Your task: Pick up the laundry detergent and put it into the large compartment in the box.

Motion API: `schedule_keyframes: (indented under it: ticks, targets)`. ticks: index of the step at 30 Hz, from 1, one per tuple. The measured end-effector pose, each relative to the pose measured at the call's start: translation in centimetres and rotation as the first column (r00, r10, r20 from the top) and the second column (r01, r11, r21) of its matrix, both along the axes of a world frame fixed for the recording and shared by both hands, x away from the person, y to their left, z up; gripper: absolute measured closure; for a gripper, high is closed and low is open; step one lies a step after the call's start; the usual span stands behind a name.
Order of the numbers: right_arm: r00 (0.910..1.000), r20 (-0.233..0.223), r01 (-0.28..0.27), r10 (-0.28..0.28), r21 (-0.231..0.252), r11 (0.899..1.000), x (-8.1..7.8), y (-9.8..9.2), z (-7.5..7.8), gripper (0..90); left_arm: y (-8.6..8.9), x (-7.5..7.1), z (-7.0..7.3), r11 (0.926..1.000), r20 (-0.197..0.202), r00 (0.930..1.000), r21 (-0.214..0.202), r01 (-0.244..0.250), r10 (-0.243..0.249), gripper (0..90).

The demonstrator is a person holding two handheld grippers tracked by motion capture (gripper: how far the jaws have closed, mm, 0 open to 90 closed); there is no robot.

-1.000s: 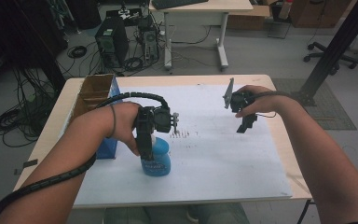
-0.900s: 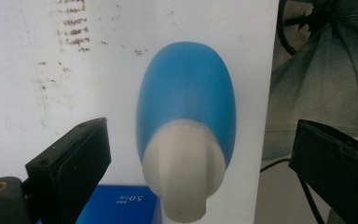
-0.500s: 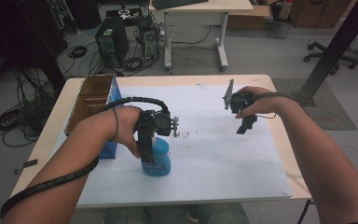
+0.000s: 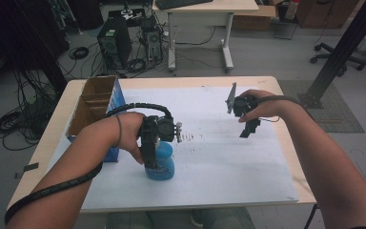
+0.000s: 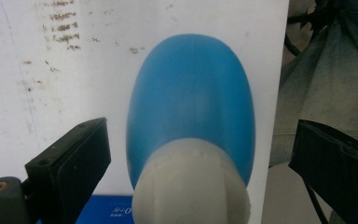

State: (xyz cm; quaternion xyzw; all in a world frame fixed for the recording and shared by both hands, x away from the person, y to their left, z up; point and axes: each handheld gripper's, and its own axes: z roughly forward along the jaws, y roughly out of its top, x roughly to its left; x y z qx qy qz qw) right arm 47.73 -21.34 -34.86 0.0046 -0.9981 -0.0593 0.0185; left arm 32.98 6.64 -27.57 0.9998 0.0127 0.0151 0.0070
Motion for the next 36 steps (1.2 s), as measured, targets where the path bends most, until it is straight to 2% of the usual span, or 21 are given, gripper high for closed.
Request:
schedule_keyframes:
  ticks: [3,13,28,31,36]
  targets:
    - [1.0,0.001,0.002,-0.002,-0.002,1.0,0.0,0.0,0.0,4.1,0.0,0.0,-0.2,0.9999,0.009,1.0,0.011,0.001,-0.001,5.2]
    - [0.9999,0.007,0.007,-0.007,0.002,1.0,-0.1,-0.1,0.2,4.1,-0.1,0.1,-1.0,1.0,0.015,0.9999,0.002,0.006,-0.006,5.1]
    - [1.0,0.002,0.009,-0.009,0.008,1.0,-0.1,-0.3,-0.2,4.3,0.0,0.0,-1.4,1.0,0.023,0.9997,0.004,-0.002,0.002,6.1]
    - [0.9999,0.002,0.015,-0.015,0.008,1.0,-0.1,-0.5,-0.3,4.3,0.0,-0.1,-1.5,0.9998,0.019,0.9998,0.02,-0.001,0.001,6.6]
    - [0.9999,0.003,0.016,-0.016,0.014,1.0,-0.1,-0.5,-0.2,4.3,0.1,0.0,-1.4,1.0,0.025,0.9997,0.009,-0.002,0.002,8.0]
